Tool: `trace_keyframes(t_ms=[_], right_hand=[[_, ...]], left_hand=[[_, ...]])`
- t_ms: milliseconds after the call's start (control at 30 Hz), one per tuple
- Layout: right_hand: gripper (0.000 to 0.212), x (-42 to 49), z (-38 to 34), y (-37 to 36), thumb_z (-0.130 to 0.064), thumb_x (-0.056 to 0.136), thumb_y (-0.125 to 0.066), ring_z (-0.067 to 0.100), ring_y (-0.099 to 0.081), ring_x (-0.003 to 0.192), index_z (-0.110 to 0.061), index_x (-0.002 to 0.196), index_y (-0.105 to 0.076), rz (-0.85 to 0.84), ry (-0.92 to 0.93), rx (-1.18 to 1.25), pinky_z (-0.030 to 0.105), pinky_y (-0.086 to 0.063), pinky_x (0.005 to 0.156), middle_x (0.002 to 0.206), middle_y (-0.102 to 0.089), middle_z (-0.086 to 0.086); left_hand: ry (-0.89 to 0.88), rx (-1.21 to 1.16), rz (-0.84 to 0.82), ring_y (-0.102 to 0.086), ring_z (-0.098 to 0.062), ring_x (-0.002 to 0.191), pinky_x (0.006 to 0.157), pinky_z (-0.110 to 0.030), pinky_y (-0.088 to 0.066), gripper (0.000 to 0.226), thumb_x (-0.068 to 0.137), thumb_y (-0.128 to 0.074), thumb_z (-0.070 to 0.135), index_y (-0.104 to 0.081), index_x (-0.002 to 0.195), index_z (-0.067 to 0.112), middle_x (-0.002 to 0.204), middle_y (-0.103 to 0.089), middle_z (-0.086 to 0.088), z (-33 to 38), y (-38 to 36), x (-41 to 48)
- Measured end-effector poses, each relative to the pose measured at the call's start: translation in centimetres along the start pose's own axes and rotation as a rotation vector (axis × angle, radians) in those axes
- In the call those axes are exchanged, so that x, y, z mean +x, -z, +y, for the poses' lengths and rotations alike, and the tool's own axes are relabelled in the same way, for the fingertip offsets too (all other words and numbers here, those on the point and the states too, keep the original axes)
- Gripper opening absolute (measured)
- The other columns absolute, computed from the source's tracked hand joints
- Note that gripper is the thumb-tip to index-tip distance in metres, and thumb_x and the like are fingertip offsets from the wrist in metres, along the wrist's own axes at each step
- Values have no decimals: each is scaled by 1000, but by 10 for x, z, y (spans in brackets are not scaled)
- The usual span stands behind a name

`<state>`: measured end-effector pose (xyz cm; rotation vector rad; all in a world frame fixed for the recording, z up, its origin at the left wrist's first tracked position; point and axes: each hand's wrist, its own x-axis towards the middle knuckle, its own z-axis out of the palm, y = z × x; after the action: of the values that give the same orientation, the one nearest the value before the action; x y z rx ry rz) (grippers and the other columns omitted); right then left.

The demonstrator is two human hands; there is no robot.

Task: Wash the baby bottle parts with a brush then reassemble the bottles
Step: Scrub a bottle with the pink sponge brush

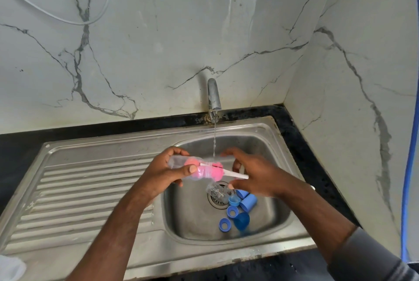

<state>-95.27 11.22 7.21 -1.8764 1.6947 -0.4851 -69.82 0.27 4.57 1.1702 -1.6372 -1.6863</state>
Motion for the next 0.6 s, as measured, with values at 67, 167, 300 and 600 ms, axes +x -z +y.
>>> trace_keyframes(t_ms=[67, 167, 300, 600], right_hand=[[50, -11, 14, 6, -37, 90, -71, 1, -60, 78, -41, 134, -47, 48, -25, -124, 23, -45, 68, 89, -62, -15], [25, -25, 32, 6, -42, 94, -63, 13, -67, 84, -39, 118, -57, 246, -6, -278, 33, -54, 71, 96, -70, -12], [16, -22, 32, 0, -35, 88, -63, 22, -69, 74, -29, 100, -72, 542, 133, -514, 34, -55, 56, 89, -72, -7], [21, -10, 1, -10, -20, 81, -78, 27, -64, 61, -21, 101, -69, 475, 122, -613, 34, -51, 43, 85, -67, -1]], left_hand=[[-2, -95, 86, -66, -22, 76, 52, -33, -52, 93, 36, -96, 60, -61, 109, 15, 102, -70, -16, -2, 10, 2], [19, -182, 181, -66, -20, 75, 52, -31, -50, 101, 34, -95, 63, -53, 112, 14, 97, -67, -12, -5, 19, 6], [33, -178, 208, -66, -24, 79, 58, -33, -53, 87, 56, -89, 63, -50, 115, 12, 105, -67, -17, -5, 9, 10], [47, -604, 315, -68, -25, 100, 80, -36, -60, 45, 91, -67, 6, -51, 132, 16, 121, -63, -15, 8, -10, 21]])
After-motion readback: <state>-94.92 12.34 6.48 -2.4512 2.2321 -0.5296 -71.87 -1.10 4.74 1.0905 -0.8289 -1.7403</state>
